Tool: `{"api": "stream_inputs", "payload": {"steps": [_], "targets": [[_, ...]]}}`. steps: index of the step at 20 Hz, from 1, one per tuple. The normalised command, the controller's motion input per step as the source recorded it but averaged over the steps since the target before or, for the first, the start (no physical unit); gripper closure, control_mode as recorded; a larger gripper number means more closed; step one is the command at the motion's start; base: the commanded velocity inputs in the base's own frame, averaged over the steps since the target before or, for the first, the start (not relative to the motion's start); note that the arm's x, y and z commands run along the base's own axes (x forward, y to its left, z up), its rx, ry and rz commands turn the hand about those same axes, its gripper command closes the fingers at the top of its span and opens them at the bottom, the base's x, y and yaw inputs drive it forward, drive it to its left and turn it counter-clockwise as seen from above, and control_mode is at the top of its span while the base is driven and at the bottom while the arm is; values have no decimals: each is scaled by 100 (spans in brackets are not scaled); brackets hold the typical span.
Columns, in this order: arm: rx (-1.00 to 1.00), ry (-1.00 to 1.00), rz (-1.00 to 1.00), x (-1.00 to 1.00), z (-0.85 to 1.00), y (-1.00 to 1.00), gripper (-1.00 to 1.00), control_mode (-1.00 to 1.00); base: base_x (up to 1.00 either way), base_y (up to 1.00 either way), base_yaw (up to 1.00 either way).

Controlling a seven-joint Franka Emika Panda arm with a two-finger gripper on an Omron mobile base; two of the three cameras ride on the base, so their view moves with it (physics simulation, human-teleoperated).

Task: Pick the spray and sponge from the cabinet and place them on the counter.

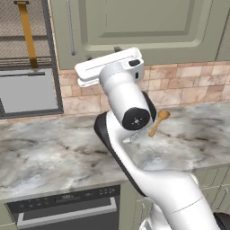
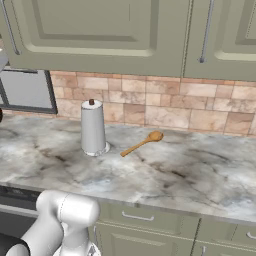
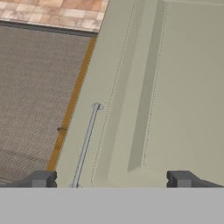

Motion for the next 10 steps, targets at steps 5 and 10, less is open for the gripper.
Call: {"api": "stream_inputs", "payload": {"steps": [5, 10], "targets": [[0, 0, 0, 32, 0, 15, -100, -100, 0, 0, 0], [0, 0, 0, 30, 0, 15, -100, -100, 0, 0, 0]]}}
